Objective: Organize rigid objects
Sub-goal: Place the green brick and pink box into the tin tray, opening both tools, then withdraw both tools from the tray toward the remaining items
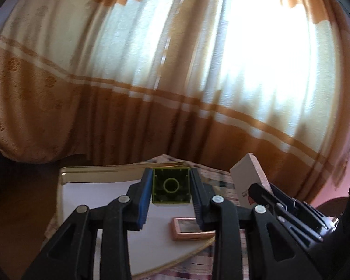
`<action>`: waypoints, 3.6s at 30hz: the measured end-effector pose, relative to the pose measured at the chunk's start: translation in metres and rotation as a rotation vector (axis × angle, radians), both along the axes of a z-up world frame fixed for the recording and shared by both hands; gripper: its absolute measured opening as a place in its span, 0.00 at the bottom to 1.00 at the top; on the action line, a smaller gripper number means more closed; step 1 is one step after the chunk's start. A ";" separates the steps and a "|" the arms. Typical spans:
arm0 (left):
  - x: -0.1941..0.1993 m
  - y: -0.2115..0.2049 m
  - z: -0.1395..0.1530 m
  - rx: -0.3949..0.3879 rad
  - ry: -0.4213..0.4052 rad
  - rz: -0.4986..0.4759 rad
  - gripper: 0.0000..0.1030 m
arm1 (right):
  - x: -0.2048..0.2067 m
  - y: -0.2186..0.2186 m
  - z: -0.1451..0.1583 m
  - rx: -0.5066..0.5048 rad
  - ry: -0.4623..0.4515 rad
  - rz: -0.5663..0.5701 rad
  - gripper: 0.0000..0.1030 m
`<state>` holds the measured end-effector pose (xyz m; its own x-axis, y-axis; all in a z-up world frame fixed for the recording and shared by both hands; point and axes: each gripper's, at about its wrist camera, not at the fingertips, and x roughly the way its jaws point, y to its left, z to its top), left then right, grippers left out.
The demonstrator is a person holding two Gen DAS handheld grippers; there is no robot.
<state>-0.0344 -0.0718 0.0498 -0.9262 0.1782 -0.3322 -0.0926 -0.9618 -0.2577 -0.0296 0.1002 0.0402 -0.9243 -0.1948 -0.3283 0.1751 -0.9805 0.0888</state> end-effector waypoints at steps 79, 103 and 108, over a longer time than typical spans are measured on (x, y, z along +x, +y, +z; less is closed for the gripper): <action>-0.018 0.013 -0.048 -0.206 -0.174 0.219 1.00 | 0.013 0.040 -0.037 0.003 -0.003 -0.288 0.86; -0.007 0.039 -0.043 -0.274 -0.127 0.171 0.99 | 0.036 0.078 -0.026 0.094 0.086 -0.409 0.86; -0.004 0.045 -0.042 -0.287 -0.120 0.158 0.99 | 0.044 0.094 -0.023 0.073 0.118 -0.456 0.86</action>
